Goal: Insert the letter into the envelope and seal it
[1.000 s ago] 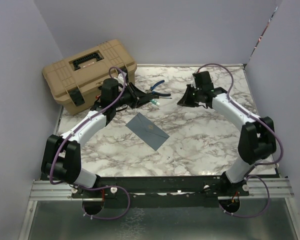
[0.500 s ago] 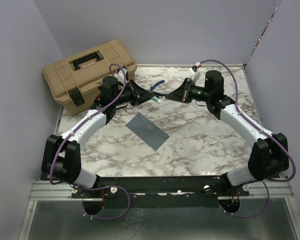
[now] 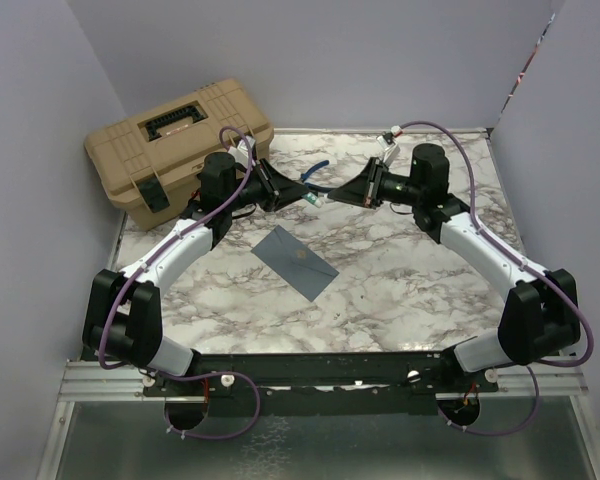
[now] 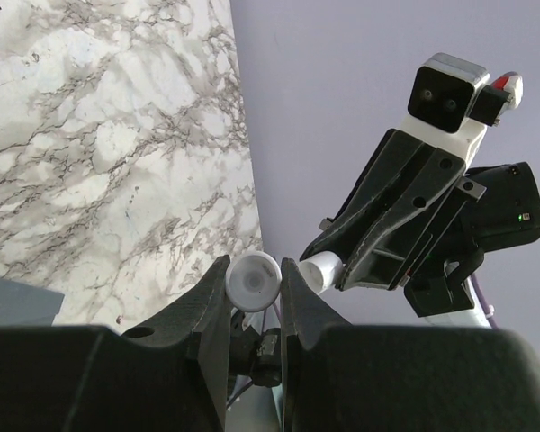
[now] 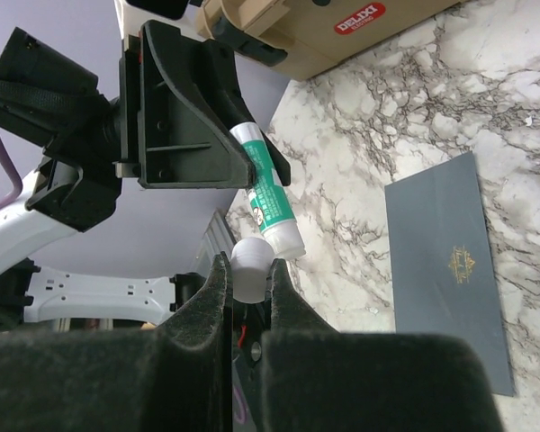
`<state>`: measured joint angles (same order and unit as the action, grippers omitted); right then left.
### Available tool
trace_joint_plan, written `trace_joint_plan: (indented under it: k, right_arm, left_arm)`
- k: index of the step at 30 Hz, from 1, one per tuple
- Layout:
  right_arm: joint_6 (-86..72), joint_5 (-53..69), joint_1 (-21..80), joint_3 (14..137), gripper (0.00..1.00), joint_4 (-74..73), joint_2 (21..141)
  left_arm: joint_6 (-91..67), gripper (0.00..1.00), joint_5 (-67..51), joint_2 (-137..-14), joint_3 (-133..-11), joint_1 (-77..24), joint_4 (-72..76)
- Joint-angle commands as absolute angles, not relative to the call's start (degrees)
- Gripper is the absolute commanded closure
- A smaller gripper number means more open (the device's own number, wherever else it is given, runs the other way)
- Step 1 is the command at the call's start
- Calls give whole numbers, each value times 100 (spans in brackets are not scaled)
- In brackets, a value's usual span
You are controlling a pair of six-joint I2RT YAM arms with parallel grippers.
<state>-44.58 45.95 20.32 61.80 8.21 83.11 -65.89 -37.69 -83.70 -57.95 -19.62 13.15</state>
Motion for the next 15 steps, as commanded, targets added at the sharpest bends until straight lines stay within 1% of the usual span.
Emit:
trace_joint_plan:
  k: [1,8,13,15]
  right_arm:
    - [-4400,4536,2090,6078,100,828,8142]
    - [-4236,4429,2128,6086,100,666,8188]
    - [-3919,4314,2230,6302,100,169,8300]
    - [-3936,4315,2241,6280,100,201,8296]
  left_arm:
    - [-6517,100,-3978,-8385,-5900,-1951,1506]
    - [-6618,100,-4021,-8383,-5880,-1956,1622]
    - [-6651,100,-4034,-8386,-5880,-1955,1681]
    - [-6681,100,-4045,-8384,-5880,-1951,1710]
